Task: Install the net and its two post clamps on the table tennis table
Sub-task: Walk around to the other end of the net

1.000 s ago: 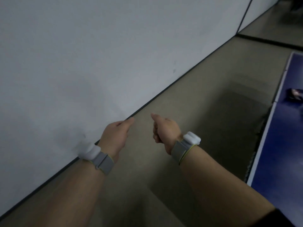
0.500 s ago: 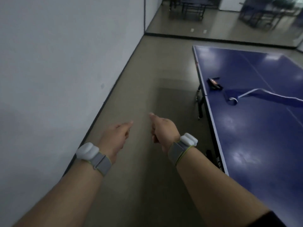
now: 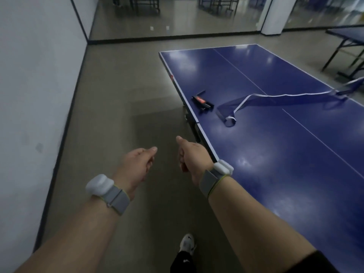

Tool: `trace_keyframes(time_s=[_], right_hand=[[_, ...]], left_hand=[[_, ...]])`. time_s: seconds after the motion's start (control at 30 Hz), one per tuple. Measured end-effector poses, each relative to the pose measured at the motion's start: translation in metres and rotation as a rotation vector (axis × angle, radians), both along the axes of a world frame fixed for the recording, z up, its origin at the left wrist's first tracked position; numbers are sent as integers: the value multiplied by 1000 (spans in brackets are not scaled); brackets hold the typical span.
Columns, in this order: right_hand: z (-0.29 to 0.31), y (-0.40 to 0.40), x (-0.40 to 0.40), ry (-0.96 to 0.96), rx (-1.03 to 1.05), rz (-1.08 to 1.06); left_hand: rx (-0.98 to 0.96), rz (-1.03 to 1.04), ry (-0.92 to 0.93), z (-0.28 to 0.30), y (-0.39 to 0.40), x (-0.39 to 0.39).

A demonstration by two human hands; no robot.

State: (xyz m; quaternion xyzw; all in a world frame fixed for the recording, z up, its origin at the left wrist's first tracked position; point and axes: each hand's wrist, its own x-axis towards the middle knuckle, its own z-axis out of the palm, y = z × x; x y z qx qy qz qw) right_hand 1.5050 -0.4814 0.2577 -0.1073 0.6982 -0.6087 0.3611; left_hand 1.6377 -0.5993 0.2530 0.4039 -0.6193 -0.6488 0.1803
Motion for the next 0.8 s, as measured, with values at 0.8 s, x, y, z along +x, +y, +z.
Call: trace_keyframes(time_s=[0.8], right_hand=[[-65, -244, -379, -144, 125, -345]], left_hand=[[-123, -327, -174, -19, -325, -427]])
